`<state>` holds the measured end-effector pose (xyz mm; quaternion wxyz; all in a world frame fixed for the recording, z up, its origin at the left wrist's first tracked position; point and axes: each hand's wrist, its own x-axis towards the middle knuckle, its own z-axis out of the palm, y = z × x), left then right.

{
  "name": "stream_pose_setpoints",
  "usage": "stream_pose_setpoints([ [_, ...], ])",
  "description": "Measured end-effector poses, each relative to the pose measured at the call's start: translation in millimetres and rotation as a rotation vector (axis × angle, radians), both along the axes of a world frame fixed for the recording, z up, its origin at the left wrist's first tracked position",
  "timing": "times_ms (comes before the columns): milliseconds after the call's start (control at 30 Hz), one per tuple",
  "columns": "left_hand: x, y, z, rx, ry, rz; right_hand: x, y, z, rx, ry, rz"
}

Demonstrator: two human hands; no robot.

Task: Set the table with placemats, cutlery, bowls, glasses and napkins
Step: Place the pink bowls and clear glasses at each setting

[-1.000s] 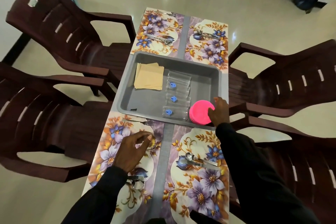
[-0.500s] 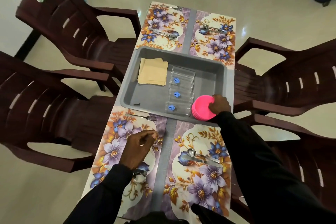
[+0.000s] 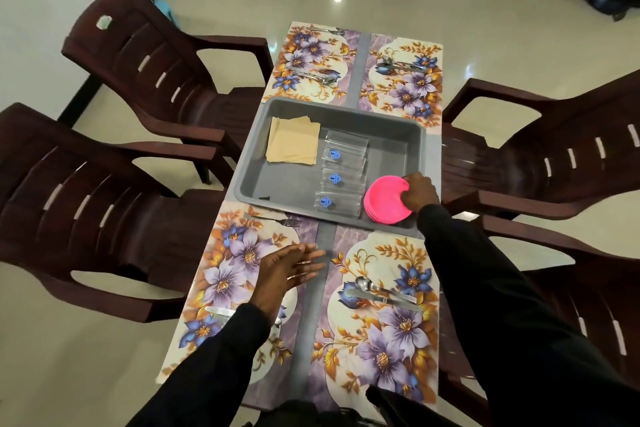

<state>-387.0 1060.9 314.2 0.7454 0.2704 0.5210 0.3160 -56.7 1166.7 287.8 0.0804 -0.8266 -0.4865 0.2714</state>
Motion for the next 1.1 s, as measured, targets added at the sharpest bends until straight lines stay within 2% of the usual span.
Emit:
stream_pose_setpoints([
  [133,15,6,-5,-0.189,-0.186,0.043,-6,-14,42,0.073,0.017,0.075],
  [267,37,6,3,-0.296,-0.281,0.079,-26,-38,88,0.052,0.098,0.174],
  [400,50,-3,14,-0.354,-0.361,0.090,-56,-77,118,0.036,0.182,0.285],
  [533,52,-19,20,-0.363,-0.473,0.021,-84,-111,120,0.033,0.194,0.388],
  [667,43,-37,11,-0.355,-0.470,0.018,-109,-138,113,0.109,0.106,0.392],
  [767,35,-50,2,-0.342,-0.459,0.037,-120,-158,109,0.274,0.022,0.308],
  [867,32,-62,1,-0.358,-0.418,0.061,-128,-175,106,0.402,-0.041,0.315],
  [1000,31,-79,8,-0.342,-0.395,0.109,-136,-193,102,0.431,-0.121,0.349],
  [1100,27,-89,10,-0.327,-0.419,0.113,-136,-201,106,0.441,-0.111,0.340],
])
